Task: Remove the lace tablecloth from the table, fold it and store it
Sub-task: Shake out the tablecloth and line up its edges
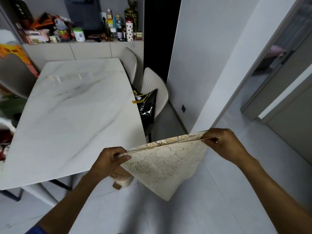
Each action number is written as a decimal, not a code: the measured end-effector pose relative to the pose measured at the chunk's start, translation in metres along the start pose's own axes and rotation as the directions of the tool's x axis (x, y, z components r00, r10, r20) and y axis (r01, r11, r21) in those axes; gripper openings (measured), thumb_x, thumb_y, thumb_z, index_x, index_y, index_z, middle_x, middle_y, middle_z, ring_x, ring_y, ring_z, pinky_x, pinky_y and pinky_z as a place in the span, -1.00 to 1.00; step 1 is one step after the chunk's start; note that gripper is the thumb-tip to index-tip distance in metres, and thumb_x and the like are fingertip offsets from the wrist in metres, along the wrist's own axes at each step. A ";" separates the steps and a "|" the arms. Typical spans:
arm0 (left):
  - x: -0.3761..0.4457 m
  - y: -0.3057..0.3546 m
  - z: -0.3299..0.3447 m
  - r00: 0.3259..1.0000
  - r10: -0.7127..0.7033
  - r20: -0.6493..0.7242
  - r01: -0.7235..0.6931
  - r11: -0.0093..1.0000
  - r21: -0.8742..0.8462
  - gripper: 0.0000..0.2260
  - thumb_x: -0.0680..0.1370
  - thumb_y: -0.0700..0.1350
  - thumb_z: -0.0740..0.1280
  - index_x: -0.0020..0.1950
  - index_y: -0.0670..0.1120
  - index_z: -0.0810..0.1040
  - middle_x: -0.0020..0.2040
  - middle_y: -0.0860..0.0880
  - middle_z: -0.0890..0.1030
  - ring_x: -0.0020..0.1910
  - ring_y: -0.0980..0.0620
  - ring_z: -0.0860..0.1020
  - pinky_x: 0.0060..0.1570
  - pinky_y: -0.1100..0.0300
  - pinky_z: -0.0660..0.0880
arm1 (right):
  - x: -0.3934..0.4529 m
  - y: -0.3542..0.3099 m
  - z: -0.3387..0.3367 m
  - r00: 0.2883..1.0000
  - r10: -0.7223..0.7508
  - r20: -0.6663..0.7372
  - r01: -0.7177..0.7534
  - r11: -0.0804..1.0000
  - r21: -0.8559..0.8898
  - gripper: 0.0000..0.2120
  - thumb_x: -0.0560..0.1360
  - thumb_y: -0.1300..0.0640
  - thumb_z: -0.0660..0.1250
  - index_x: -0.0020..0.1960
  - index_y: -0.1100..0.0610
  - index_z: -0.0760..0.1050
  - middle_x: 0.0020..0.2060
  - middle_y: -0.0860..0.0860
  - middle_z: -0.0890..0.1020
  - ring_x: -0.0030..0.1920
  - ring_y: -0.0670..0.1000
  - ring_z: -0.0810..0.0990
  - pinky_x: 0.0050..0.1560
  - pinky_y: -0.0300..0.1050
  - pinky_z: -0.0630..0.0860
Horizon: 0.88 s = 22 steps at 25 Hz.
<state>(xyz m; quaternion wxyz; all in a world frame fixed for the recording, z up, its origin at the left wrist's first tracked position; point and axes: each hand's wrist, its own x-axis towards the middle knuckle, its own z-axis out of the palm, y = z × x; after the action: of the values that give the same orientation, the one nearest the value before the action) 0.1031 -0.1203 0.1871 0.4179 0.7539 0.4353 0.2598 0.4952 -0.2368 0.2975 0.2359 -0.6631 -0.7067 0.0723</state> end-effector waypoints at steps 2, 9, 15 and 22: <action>0.002 -0.001 0.003 0.999 -0.046 -0.012 0.046 0.999 -0.025 -0.84 0.47 -0.08 0.49 -0.28 0.02 0.58 -0.37 0.04 0.58 -0.36 0.12 0.48 -0.29 0.16 0.42 | -0.001 0.004 0.000 1.000 0.011 0.014 -0.011 1.000 0.011 -0.85 0.44 0.14 0.47 -0.01 0.13 0.70 -0.09 0.03 0.73 -0.17 -0.03 0.67 -0.10 -0.15 0.64; 0.007 -0.003 0.013 0.987 -0.160 0.028 0.162 0.964 -0.210 -0.82 0.38 -0.28 0.54 -0.29 -0.06 0.62 -0.33 -0.03 0.62 -0.29 0.02 0.55 -0.27 0.19 0.48 | -0.004 0.012 0.007 0.999 0.032 0.019 -0.033 0.998 0.057 -0.86 0.40 0.19 0.50 -0.03 0.11 0.71 -0.16 -0.14 0.66 -0.24 -0.33 0.54 -0.20 -0.56 0.44; 0.006 -0.030 0.006 0.951 -0.176 0.255 0.267 0.884 -0.385 -0.74 0.41 -0.20 0.53 0.08 -0.14 0.66 -0.17 -0.34 0.62 -0.18 -0.12 0.57 -0.10 -0.02 0.50 | -0.006 0.028 0.006 0.994 0.102 0.032 -0.104 0.990 0.091 -0.88 0.41 0.24 0.50 -0.06 0.13 0.70 -0.15 -0.05 0.71 -0.20 -0.16 0.64 -0.16 -0.47 0.52; 0.001 -0.025 0.015 0.956 -0.181 0.232 0.249 0.917 -0.312 -0.88 0.41 -0.31 0.52 -0.13 -0.12 0.73 -0.14 -0.30 0.69 -0.16 -0.15 0.64 -0.12 0.04 0.60 | 0.008 0.029 -0.005 1.000 0.010 -0.006 -0.010 0.996 0.089 -0.81 0.35 0.37 0.51 -0.08 0.18 0.71 -0.18 -0.27 0.62 -0.17 -0.38 0.60 -0.12 -0.55 0.46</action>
<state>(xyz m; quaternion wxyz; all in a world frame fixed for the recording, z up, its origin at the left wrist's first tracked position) 0.1038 -0.1184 0.1585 0.6083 0.6404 0.4209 0.2066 0.5238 -0.2274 0.2918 0.2671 -0.6558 -0.6987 0.1026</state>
